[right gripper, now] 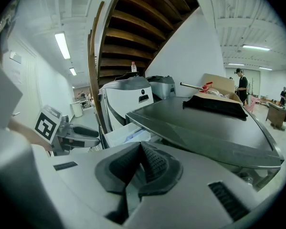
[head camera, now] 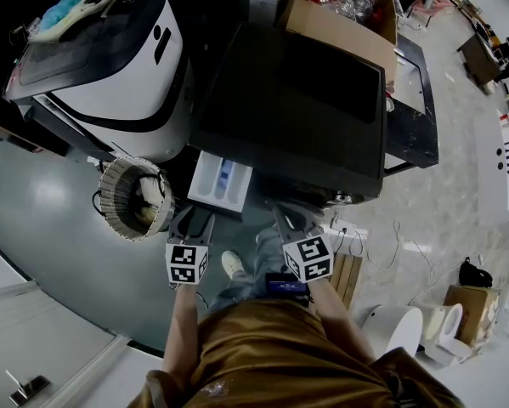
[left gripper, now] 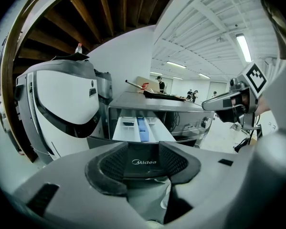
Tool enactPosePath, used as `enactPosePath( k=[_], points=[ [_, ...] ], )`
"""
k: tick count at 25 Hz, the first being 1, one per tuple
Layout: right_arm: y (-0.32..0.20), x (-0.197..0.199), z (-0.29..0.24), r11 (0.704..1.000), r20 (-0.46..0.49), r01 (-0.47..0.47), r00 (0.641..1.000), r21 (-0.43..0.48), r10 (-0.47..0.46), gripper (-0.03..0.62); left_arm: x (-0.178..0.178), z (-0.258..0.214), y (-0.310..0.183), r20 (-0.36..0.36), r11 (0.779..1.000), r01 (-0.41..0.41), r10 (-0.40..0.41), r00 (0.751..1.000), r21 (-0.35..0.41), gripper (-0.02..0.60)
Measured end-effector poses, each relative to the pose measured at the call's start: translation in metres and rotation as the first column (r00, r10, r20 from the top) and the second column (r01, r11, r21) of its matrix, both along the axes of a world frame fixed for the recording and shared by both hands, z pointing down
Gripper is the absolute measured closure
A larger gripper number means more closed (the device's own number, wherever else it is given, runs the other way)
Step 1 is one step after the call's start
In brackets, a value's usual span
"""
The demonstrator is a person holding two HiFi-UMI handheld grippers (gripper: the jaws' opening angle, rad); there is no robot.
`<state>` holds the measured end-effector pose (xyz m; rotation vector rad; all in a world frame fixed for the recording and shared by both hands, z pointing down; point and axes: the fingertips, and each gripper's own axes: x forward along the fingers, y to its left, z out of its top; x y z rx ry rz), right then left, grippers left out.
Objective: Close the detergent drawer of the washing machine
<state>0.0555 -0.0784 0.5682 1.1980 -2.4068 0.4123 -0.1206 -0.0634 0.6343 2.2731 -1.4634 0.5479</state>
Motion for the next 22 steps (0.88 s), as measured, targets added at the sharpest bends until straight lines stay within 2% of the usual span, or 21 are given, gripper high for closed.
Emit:
enactPosePath(
  k=[22],
  points=[
    [-0.0052, 0.0028, -0.0004, 1.000, -0.003, -0.024, 1.000, 0.005, 0.024, 0.582, -0.0006, 0.0020, -0.0041, -0.012, 1.000, -0.016, 0.016, 1.000, 0.006, 0.365]
  ],
)
